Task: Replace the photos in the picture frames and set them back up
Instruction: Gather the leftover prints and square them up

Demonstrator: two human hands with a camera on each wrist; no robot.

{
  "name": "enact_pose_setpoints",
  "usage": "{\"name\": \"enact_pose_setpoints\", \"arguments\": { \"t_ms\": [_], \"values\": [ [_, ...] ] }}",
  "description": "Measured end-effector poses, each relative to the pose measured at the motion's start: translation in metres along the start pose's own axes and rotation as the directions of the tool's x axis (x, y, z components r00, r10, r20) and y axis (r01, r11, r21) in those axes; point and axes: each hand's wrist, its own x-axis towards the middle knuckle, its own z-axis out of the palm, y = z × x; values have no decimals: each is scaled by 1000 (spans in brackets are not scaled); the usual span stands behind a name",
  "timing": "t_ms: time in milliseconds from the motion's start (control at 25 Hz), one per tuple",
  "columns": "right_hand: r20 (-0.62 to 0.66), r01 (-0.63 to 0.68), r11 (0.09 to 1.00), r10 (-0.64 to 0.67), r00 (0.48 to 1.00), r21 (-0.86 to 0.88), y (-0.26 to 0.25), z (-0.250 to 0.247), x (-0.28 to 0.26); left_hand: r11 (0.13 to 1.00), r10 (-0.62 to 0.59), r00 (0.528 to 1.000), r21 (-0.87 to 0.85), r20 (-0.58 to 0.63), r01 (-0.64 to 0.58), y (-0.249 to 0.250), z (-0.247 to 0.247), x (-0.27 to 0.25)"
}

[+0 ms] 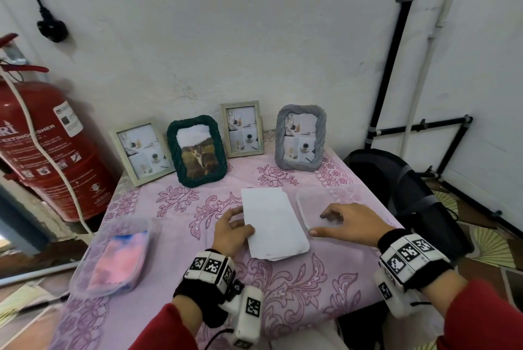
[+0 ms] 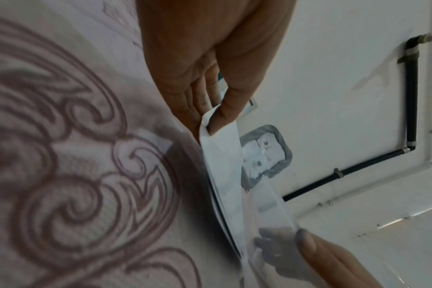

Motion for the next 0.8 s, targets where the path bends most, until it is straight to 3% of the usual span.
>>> {"name": "enact_pose_setpoints", "arguments": {
  "t_ms": [120,240,320,440,520,800],
  "values": [
    [41,64,997,-62,997,-48,-12,-10,-4,997,74,997,6,-18,-74,9,-18,1],
    [-180,231,966,-209,961,113,-38,-10,-1,988,153,987,-19,-56,-155,17,-29,0],
    [-300,273,922,-187,935,276,-60,-2,7,976,213,975,-35,-71,-216,20,-32,-1],
    [-239,226,839,-119,964,495,-86,15,18,950,312,949,-2,-40,-312,21,-28,-4],
    [-242,228,815,-112,964,533,-93,30,23,935,354,935,38,-20,-353,18,-24,-8],
    [-429,296,774,-35,903,560,-98,52,25,925,376,927,72,-14,-374,1,-27,-13]
  ]
}}
